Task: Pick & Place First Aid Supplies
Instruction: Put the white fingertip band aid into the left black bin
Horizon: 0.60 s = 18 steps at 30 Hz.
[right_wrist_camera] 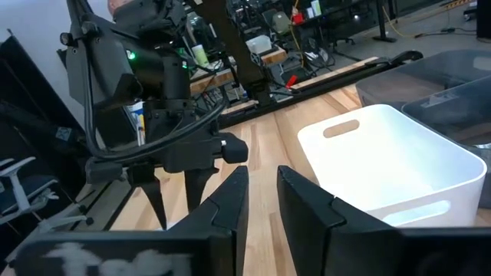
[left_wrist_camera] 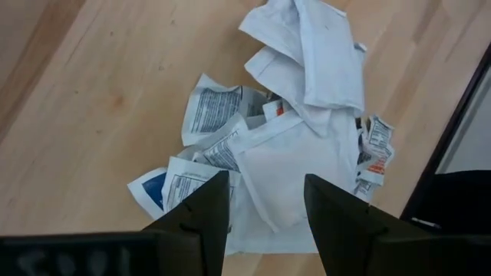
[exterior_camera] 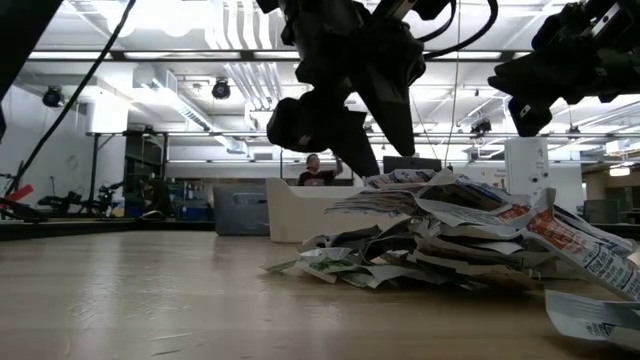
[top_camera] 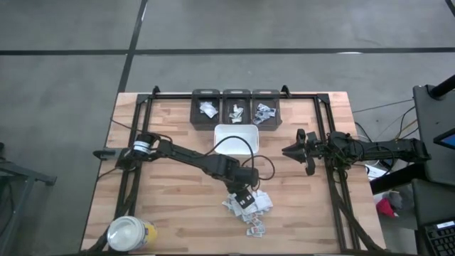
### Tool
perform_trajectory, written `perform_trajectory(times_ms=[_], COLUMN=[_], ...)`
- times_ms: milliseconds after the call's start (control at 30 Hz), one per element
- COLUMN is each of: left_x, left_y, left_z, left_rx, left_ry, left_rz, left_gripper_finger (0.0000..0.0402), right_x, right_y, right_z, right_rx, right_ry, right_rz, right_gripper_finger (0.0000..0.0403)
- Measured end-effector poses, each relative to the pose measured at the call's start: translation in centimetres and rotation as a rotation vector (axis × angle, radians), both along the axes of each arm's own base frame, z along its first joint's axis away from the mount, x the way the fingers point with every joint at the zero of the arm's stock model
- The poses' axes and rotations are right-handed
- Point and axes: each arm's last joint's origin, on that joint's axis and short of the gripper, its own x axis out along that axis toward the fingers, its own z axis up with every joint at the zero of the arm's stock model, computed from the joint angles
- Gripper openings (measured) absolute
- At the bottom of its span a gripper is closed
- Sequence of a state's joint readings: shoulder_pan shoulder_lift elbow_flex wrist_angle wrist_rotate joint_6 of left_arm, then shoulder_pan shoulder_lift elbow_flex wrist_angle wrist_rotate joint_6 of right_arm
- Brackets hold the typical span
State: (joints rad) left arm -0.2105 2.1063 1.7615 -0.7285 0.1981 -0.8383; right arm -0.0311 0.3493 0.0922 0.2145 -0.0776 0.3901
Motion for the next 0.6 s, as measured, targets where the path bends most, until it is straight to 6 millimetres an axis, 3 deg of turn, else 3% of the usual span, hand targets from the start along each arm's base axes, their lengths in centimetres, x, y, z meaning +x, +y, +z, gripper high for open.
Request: perform_trajectory(times_ms=[367, 600], left_x=[0.6, 0.6], left_y=[-0.1, 0.0], left_z=[-1.8, -1.9], left_rx=[-0.008, -0.016], left_ry=[0.035, 0.041], left_rz=[0.005, 0.023], left_gripper_finger=[0.0160, 0.0160], right_x=[0.0, 0.0], right_y=[0.0, 0.0], right_z=[0.0, 0.0], right_rx=[0.000, 0.000], right_ry=[0.000, -0.001], right_rz=[-0.001, -0.001], right_gripper_finger=[0.0086, 0.0080])
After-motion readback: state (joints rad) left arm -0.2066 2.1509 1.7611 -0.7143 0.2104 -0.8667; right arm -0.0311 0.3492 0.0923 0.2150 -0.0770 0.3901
